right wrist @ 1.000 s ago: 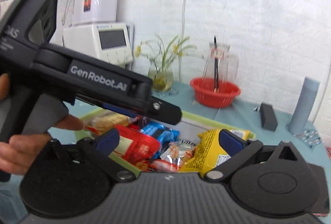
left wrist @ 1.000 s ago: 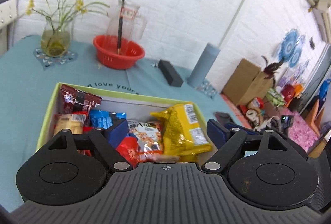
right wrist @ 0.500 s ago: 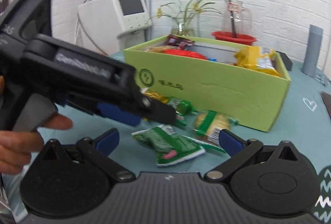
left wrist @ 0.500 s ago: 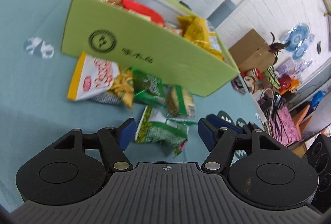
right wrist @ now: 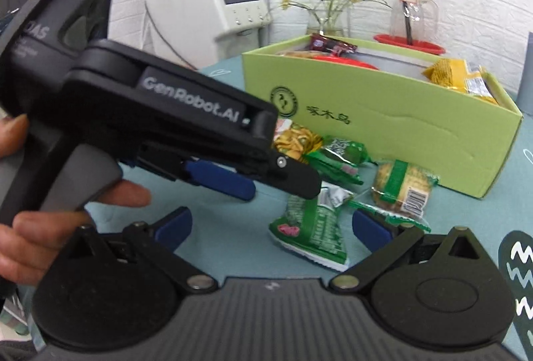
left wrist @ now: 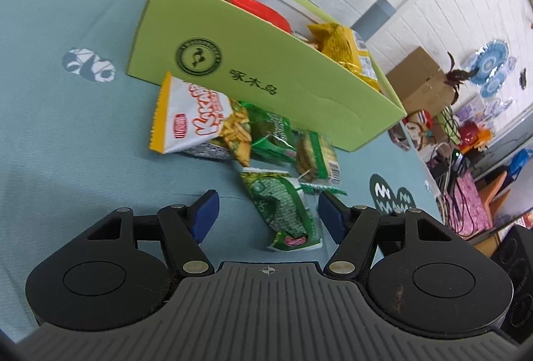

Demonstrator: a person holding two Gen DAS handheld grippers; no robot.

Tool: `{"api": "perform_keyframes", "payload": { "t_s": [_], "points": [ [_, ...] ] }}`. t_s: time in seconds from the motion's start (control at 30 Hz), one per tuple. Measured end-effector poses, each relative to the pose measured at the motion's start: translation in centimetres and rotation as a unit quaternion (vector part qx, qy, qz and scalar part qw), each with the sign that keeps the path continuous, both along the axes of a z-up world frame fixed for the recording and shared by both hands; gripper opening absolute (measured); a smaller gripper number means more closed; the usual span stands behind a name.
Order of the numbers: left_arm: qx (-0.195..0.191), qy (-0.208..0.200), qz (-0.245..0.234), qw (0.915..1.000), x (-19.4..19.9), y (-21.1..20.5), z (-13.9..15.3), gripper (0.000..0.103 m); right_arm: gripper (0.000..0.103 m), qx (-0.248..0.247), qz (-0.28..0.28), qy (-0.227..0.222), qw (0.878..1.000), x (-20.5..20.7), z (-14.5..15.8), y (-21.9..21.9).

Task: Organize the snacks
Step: 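Move both grippers to the green snack packet and close on it, then lift the green packet into the green box and open both grippers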

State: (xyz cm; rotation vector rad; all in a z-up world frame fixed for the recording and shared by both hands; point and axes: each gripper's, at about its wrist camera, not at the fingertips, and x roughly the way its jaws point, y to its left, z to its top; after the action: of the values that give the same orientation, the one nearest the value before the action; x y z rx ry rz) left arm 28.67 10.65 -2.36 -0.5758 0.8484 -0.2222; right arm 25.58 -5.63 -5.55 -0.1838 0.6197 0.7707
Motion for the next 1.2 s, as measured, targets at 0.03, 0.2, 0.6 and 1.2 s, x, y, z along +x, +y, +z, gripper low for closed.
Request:
{"api": "perform_keyframes", "payload": {
  "t_s": [0.03,0.2,0.6,1.2],
  "points": [
    [0.003,-0.001,-0.003,1.0,0.2,-0.3,0.2,0.052,0.102,-0.002,-0.006,0.008,1.0,0.3,-0.2,0.1],
    [0.035,-0.005,-0.012,0.9993,0.3,-1.6,0.5,0.056,0.102,-0.008,-0.009,0.019,1.0,1.0,-1.0,0.5],
    [0.028,-0.008,-0.019,0.9994,0.2,-1.2,0.7,0.067,0.102,-0.012,-0.017,0.021,1.0,0.7,-0.8,0.5],
    [0.01,-0.031,-0.037,0.9988,0.1,-1.6,2.9,0.01,0.053,0.01,-0.032,-0.023,0.999,-0.6,1.6,-0.5]
  ]
}}
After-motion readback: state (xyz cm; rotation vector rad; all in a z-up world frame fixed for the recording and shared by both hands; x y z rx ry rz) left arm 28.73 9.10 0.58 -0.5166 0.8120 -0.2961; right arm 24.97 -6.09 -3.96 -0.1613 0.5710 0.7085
